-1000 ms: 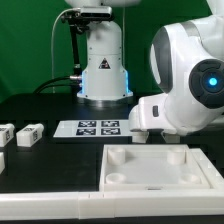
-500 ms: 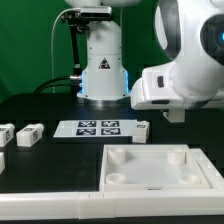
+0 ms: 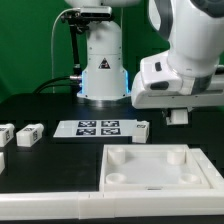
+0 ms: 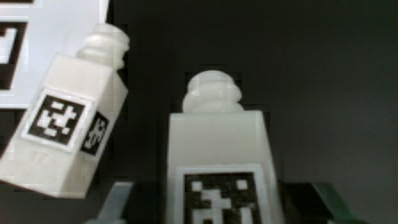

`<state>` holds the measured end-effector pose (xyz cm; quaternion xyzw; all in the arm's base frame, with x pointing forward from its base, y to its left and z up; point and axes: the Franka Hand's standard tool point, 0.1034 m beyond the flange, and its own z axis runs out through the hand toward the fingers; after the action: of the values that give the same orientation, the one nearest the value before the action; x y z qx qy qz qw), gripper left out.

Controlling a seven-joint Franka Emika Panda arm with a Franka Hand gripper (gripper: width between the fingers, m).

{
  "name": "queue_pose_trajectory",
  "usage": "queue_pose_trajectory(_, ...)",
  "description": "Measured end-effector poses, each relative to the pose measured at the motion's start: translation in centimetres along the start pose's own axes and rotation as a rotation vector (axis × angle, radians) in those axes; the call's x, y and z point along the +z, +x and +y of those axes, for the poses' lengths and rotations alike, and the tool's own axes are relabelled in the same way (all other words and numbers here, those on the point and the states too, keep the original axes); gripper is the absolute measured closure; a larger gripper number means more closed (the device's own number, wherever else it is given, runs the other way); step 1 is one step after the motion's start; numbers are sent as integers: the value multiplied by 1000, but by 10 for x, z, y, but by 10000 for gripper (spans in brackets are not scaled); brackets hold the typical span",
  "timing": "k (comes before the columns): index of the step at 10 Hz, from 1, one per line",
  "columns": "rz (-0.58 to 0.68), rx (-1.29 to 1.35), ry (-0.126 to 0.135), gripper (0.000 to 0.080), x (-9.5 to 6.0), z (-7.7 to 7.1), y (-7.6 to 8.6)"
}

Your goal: Assemble one leg

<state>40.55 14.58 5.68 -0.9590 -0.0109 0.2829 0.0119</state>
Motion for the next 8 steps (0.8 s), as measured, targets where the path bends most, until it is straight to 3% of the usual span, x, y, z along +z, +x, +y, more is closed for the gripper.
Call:
queue_pose_trajectory(2,167,-15,2,511,-16,6,1)
queue_pose_trajectory(4,303,-11,14,511,-53,14,11)
queue_pose_trajectory(7,541,-22,38,511,-94,13,25)
queue_pose_trajectory(8,659,-23,52,511,-93,11,28)
